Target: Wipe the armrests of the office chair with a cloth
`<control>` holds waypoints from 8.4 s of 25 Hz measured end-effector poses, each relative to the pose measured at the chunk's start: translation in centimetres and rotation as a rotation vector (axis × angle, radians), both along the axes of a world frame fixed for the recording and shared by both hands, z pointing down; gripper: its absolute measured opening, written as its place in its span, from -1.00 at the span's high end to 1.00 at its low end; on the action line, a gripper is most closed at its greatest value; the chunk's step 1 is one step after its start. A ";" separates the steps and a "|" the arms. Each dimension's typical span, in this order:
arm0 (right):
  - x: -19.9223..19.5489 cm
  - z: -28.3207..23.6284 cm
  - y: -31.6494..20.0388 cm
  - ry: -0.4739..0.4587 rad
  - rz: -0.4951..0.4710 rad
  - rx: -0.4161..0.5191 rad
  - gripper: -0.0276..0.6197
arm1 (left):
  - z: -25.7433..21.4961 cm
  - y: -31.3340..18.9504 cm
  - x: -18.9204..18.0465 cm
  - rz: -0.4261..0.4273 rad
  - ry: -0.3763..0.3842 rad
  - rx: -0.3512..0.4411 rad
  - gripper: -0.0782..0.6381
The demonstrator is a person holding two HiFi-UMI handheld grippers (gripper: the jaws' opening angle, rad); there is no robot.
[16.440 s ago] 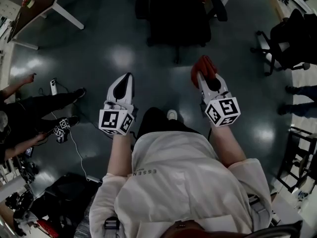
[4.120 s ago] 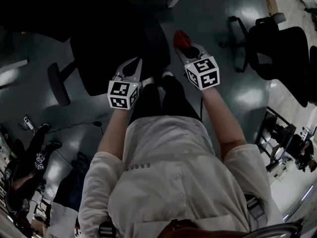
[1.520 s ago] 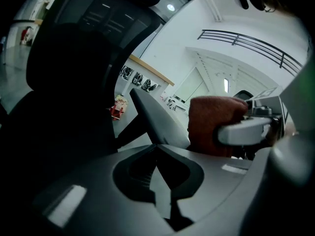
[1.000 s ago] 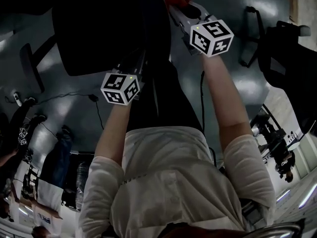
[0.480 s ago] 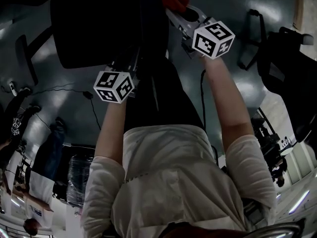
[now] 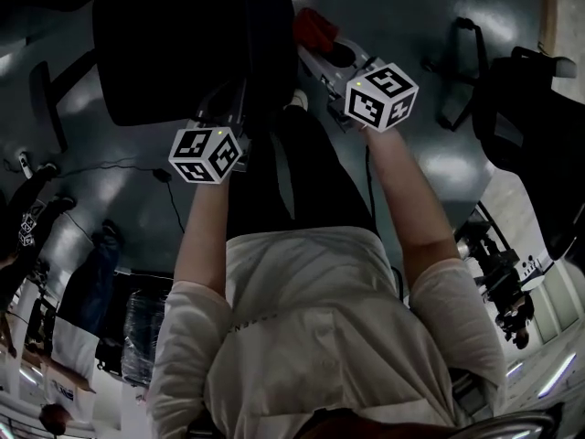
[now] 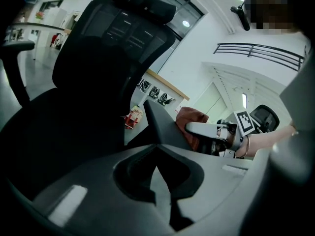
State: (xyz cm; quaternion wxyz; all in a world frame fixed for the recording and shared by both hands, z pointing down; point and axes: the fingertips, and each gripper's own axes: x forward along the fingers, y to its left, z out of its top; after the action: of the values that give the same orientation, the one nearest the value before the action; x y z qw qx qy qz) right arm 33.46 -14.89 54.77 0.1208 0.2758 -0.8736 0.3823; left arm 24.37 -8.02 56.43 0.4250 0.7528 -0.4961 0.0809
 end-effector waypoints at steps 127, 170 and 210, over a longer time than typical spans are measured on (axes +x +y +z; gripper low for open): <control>-11.8 1.2 8.1 0.427 0.034 -0.196 0.77 | -1.4 1.6 -9.9 0.257 0.141 -0.054 0.75; -17.1 -25.5 18.4 0.340 0.307 0.577 0.76 | -31.4 11.9 -24.4 0.050 -0.033 0.673 0.74; -23.0 -28.8 48.3 0.326 0.396 0.589 0.76 | -34.6 41.4 -30.6 0.073 -0.078 0.749 0.74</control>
State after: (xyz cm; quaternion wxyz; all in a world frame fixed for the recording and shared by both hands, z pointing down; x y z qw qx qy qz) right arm 10.47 33.38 25.93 0.0974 0.5191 -0.8452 0.0822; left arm -6.26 33.38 21.80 0.0979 0.8697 -0.4797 -0.0625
